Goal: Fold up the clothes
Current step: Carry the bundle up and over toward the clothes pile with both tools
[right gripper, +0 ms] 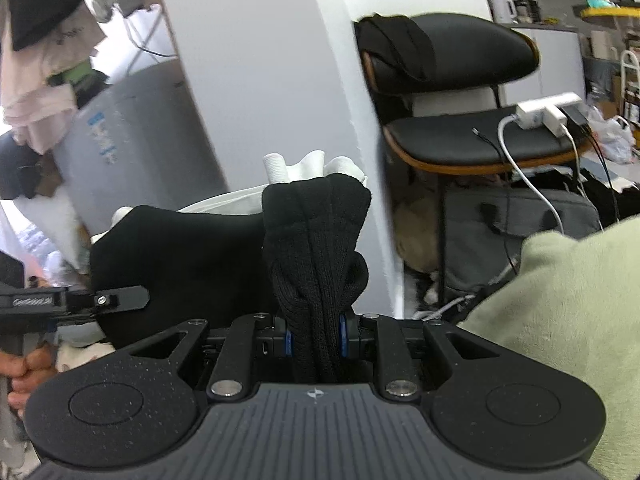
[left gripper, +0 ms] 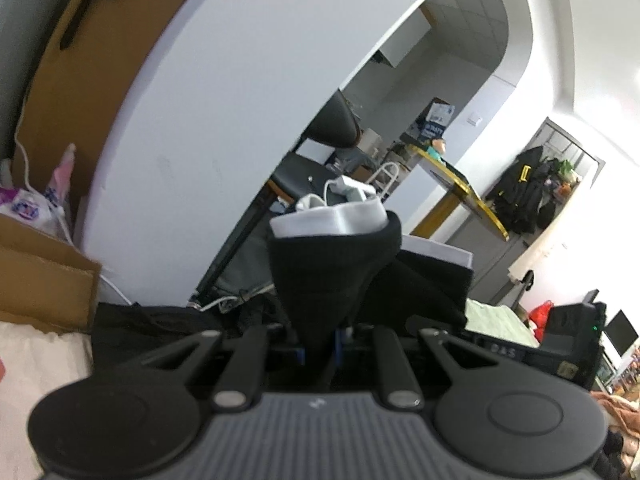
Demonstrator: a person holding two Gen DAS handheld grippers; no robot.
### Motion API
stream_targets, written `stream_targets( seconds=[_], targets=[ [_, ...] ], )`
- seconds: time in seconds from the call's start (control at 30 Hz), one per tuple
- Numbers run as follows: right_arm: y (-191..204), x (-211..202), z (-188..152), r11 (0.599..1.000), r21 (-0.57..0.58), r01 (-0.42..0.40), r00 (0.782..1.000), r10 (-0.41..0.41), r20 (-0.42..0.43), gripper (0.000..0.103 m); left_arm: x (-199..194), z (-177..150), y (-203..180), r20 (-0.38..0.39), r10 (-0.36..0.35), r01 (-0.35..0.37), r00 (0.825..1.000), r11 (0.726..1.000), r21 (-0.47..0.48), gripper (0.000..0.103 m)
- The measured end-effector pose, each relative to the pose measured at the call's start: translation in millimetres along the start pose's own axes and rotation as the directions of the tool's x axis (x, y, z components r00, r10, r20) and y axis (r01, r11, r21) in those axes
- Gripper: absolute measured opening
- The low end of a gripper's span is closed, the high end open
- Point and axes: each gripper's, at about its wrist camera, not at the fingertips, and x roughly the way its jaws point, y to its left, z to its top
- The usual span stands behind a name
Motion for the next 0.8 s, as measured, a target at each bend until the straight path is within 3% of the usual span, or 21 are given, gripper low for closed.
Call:
stream_targets(
  seconds=[0.43, 0.8],
  targets=[
    [-23.7, 71.2, -45.5, 0.998, 0.038, 0.06, 0.995, -0.056, -0.084, 0.021, 37.3, -31.3, 42.4, -0.067, -0.009, 0.012, 0.998, 0.999, 0.036, 0.012],
    [-44.0, 126.3, -77.2, 0.996, 0.054, 0.067, 0.987, -0.058, -0.15, 0.021, 65.0, -52.2, 91.9, -0.091, 0.007, -0.01, 0.996, 0.999, -0.033, 0.011]
  ],
)
